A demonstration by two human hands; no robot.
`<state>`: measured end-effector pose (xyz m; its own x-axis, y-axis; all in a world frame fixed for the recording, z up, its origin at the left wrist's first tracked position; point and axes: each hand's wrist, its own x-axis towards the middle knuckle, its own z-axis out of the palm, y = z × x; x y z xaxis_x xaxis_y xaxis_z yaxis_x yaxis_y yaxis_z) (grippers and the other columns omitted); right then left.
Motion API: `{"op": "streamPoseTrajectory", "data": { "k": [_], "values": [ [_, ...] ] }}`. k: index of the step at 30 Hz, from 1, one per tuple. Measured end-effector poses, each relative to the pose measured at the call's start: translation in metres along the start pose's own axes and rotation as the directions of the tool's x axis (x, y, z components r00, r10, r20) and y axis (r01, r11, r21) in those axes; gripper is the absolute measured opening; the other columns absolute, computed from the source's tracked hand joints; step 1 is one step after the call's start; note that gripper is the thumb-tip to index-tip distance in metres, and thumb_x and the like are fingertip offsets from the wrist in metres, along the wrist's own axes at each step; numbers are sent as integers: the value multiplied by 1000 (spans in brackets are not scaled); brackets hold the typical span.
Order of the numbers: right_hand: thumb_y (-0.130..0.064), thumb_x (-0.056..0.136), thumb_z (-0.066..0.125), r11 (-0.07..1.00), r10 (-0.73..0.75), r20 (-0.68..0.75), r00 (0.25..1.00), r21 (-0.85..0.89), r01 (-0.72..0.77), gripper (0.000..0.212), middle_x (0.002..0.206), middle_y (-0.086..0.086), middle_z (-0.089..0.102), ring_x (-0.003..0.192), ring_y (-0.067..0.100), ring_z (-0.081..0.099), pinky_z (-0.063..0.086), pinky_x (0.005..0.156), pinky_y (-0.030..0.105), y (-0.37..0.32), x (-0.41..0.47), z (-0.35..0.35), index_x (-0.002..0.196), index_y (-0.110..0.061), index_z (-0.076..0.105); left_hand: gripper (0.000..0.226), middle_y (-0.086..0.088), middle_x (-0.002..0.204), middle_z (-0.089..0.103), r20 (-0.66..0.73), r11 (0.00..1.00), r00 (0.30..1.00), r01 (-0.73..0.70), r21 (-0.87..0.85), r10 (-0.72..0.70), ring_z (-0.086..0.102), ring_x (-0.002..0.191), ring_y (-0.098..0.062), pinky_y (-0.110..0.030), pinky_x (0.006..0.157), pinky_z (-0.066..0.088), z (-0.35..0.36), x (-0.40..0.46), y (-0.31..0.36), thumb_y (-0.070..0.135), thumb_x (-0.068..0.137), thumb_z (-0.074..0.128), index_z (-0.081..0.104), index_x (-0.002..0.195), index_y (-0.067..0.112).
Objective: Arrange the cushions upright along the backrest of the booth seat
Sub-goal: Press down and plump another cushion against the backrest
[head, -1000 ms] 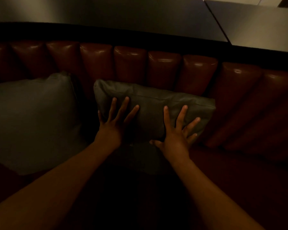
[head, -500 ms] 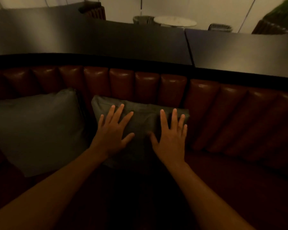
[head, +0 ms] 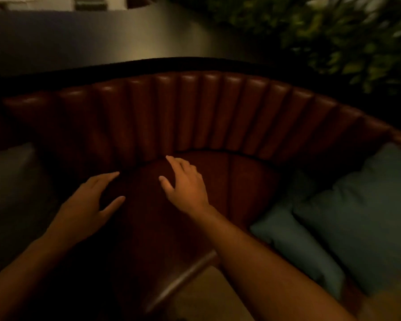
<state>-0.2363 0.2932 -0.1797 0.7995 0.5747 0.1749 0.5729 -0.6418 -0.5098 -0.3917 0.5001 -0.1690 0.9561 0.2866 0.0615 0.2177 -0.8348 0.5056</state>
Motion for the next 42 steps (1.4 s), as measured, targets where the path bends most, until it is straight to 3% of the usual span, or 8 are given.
{"op": "streamPoseTrajectory", "data": {
  "k": [12,18,24,28,33,35,38,42],
  "values": [
    [-51,101,49,901,427,-138,894,-21,-433,63,159,3,40,143,27,38,37,114,46,270,-91,-153,158,-28,33,63,13,150,41,177,945,928,-322,-59,327,59,112,-20,-43,91,55,186,129,265,60,91,54,35,148,42],
    [-50,102,50,832,546,-228,806,40,-553,62,160,3,39,144,26,37,36,116,48,383,-128,-232,157,-29,34,63,7,148,45,228,902,872,-415,-120,432,48,79,-11,-43,89,55,267,174,394,56,90,58,40,147,37],
    [-59,93,39,762,614,-393,685,67,-645,66,148,3,52,132,31,49,44,107,50,457,-173,-307,151,-27,46,69,2,149,46,305,853,797,-478,-209,521,63,96,-26,-42,96,53,323,199,510,56,89,58,38,151,33],
    [-52,94,49,699,631,-550,547,95,-709,56,140,4,58,126,32,52,47,101,50,493,-205,-343,143,-25,55,75,2,151,43,316,833,777,-459,-309,545,49,132,-19,-33,110,39,353,207,570,62,88,57,30,153,37],
    [-41,97,64,660,588,-704,397,135,-739,49,148,9,50,134,33,45,40,109,51,523,-237,-362,141,-22,56,94,0,161,31,296,846,826,-345,-407,479,39,142,-19,-35,115,34,392,216,611,63,83,66,17,158,35],
    [-45,97,64,581,628,-712,314,160,-798,57,158,10,39,144,32,34,23,118,42,533,-249,-367,148,-24,50,105,1,163,26,308,856,857,-248,-454,412,34,145,-18,-36,117,31,406,224,618,65,78,72,12,158,36],
    [-54,92,66,476,697,-709,103,352,-806,75,160,12,36,147,32,33,22,119,39,551,-265,-368,153,-20,41,129,4,164,26,379,839,882,-31,-544,279,34,146,-20,-43,119,32,427,245,617,86,55,71,6,157,42],
    [-83,80,53,408,788,-610,-88,624,-666,98,162,2,36,150,24,32,16,119,29,580,-278,-353,158,-27,29,135,8,159,37,531,834,809,96,-543,252,47,137,-21,-49,115,39,456,270,605,86,45,77,6,154,49]
  ]
}}
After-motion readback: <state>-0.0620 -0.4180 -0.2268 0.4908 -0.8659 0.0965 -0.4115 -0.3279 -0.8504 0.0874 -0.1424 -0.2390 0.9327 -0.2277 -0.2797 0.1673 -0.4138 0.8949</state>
